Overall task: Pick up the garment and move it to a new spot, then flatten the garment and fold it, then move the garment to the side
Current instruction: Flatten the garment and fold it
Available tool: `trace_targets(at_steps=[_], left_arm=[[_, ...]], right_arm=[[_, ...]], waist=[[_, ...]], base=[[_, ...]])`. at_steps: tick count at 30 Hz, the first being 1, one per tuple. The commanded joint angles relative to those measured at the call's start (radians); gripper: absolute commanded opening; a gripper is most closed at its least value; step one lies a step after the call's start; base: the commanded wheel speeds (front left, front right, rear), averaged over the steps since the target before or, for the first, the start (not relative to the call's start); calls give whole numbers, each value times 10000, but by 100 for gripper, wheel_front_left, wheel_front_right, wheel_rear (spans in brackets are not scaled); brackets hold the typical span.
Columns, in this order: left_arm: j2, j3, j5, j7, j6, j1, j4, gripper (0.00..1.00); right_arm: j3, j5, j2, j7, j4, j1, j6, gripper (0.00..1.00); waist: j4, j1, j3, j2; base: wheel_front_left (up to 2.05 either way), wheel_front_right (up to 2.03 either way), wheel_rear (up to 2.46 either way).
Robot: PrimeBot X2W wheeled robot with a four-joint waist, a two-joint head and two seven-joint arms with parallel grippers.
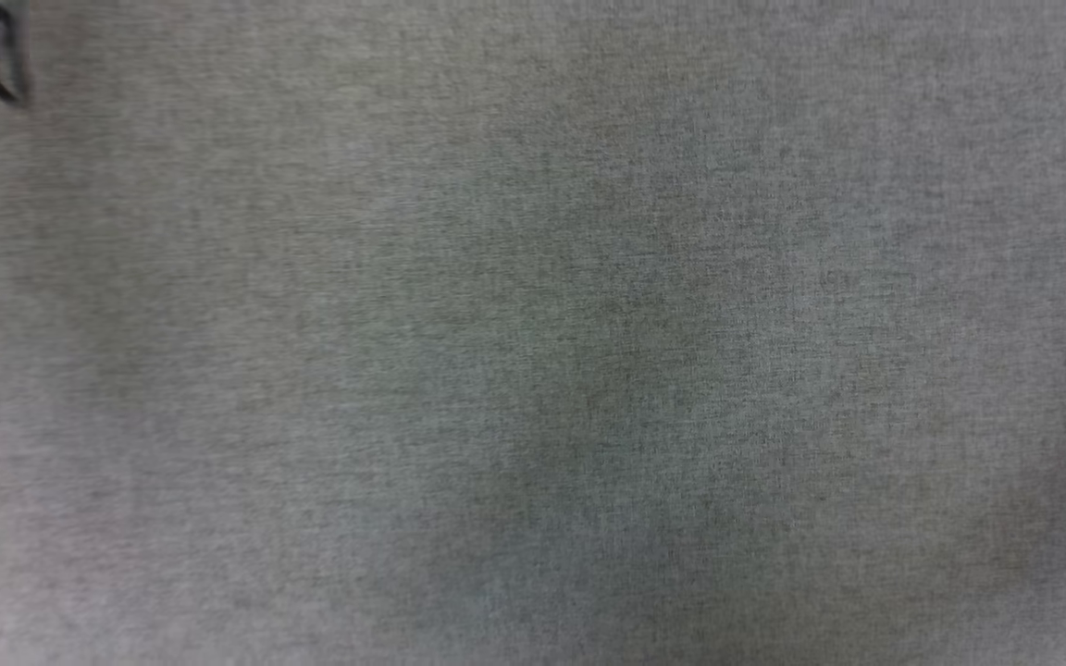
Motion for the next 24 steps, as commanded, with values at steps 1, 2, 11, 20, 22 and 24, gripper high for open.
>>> trace_targets(at_steps=[1,2,11,20,22,24], left_arm=[[-78,44,-99,-164,-79,323,82,0],[-108,37,-144,-285,-148,579,183,0],[-544,314,-883,-1231,-881,4682,856,0],[-507,687,-1116,-1297,-503,9789,-860,0],[-464,754,-1172,-1185,-278,10827,-1478,0],[-413,751,-1272,-945,-71,11831,-2126,0]], right_arm=[[160,68,-140,-112,96,340,-10,0],[374,182,-222,-164,117,523,-10,0],[1869,1190,-875,-1221,-231,4203,-10,0],[2031,1843,-864,-1391,-836,8358,-11,0],[1885,1838,-906,-1365,-886,9212,-13,0],[1667,1923,-887,-1285,-985,10123,-14,0]], waist=[[126,-1,-204,0],[193,-1,-325,0],[579,-1,-2570,0],[443,-1,-4827,0],[471,-1,-5275,0],[528,-1,-5675,0]], base=[[0,0,0],[0,0,0],[0,0,0],[0,0,0],[0,0,0],[0,0,0]])
